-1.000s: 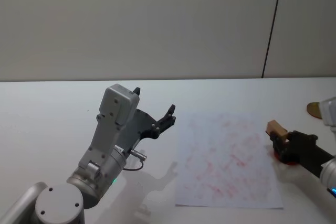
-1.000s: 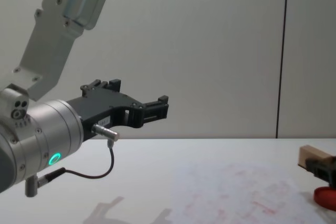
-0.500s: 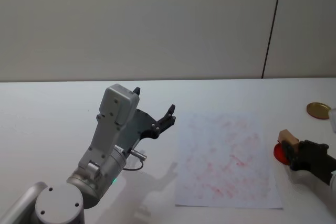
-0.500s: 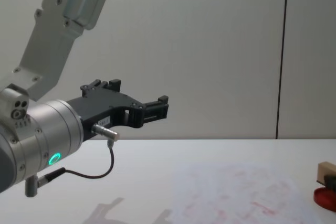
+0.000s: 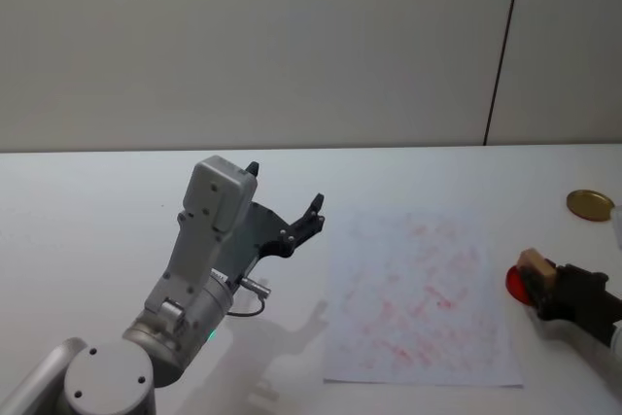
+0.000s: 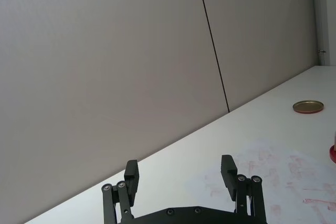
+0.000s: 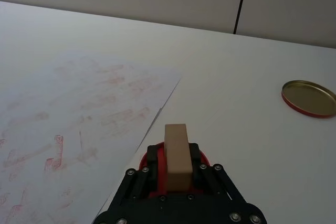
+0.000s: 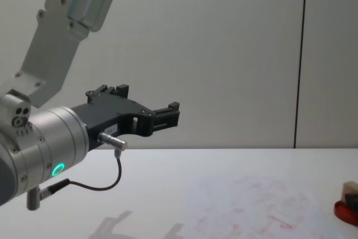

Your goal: Use the one hand to pick up the stamp and affix it onto the A4 paper.

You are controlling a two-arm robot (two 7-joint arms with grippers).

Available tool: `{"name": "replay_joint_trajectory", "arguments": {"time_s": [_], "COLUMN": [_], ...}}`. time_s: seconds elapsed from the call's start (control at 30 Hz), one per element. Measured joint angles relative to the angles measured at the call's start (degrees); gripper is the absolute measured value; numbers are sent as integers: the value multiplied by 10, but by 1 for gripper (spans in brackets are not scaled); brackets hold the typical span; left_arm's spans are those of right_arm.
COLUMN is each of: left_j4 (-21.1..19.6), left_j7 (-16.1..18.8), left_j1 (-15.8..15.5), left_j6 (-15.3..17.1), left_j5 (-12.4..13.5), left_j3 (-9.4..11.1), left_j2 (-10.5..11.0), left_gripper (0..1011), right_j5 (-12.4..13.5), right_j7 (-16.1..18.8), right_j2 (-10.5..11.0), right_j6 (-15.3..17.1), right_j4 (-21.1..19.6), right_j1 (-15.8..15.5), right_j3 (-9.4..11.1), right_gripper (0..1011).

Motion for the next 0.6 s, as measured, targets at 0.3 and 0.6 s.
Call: {"name": "replay_joint_trajectory", "arguments": {"time_s": [0.3,0.6], "left_j4": [0,0], "left_j7": [0,0], "left_j1": [0,0], "left_j6": [0,0], "left_j5": [0,0], "left_j3": [0,0], "left_j2": [0,0], "left_gripper": [993,993], "right_j5": [7,8], "right_j7": [3,-2], "right_j2": [-1,1], "right_j6": [-2,-18], "right_j4": [4,-7], "right_j1": [2,-2], "right_j3": [0,1], "right_gripper": [560,843]}}
